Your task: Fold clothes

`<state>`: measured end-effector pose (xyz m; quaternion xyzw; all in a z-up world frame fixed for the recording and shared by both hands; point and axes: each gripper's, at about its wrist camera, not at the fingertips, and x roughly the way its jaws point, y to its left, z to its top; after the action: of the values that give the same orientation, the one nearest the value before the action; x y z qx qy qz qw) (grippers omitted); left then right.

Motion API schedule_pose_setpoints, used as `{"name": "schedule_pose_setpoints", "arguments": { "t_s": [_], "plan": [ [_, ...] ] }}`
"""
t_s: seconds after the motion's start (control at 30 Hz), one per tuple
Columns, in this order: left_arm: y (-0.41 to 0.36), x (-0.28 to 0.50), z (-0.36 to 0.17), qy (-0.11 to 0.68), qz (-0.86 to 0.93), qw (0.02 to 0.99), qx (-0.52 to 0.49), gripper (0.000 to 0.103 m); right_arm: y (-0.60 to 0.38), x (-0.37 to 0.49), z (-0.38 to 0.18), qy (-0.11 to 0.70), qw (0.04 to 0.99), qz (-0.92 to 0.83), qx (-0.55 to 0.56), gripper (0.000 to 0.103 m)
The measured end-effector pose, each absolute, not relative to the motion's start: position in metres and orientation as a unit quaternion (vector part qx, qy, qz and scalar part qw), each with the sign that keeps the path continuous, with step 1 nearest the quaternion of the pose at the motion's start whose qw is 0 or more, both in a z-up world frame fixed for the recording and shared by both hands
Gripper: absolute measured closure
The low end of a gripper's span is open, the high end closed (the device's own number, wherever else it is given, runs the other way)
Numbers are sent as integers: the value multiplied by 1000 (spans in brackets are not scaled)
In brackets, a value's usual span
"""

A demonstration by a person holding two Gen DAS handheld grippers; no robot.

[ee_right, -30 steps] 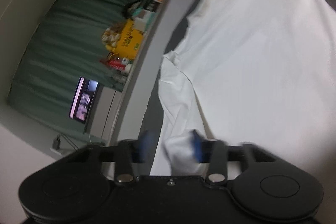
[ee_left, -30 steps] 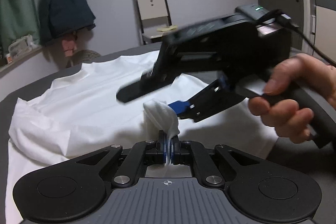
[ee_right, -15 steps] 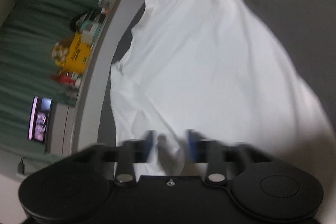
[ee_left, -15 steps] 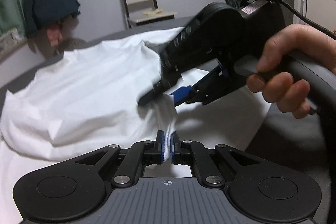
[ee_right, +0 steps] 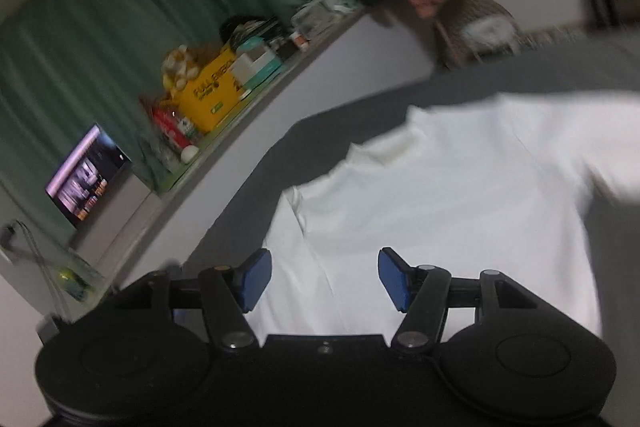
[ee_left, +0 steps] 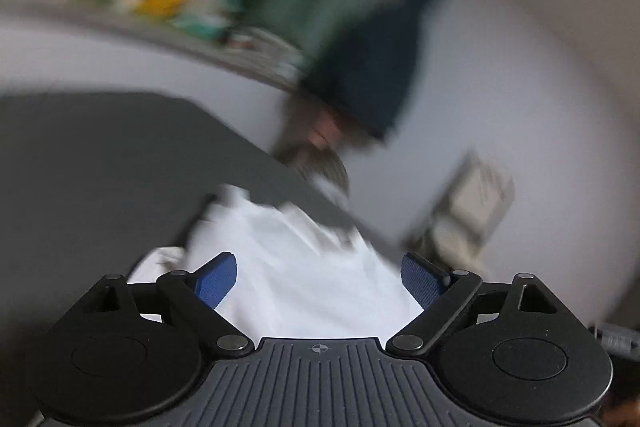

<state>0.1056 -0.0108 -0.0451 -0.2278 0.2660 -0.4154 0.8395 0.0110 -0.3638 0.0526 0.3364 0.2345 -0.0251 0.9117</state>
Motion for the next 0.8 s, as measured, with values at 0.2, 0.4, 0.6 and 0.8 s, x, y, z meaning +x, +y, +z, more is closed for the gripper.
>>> {"name": "schedule_pose_setpoints", "arguments": {
  "t_s": [0.2,0.4,0.6,0.8],
  "plan": [
    [40,170,-88,265,-340,809,-400,14,-394,188,54,297,909,-37,290,44],
    [45,187,-113,295,-350,780,-426,14,-417,330,15,387,891,-88,219,46],
    [41,201,-127,304,-357,756,-456,14,-431,378,-23,436,856,-62,271,63],
    [37,196,-131,296,-351,769,-444,14,-432,381,-42,425,857,-54,287,101]
  ]
}}
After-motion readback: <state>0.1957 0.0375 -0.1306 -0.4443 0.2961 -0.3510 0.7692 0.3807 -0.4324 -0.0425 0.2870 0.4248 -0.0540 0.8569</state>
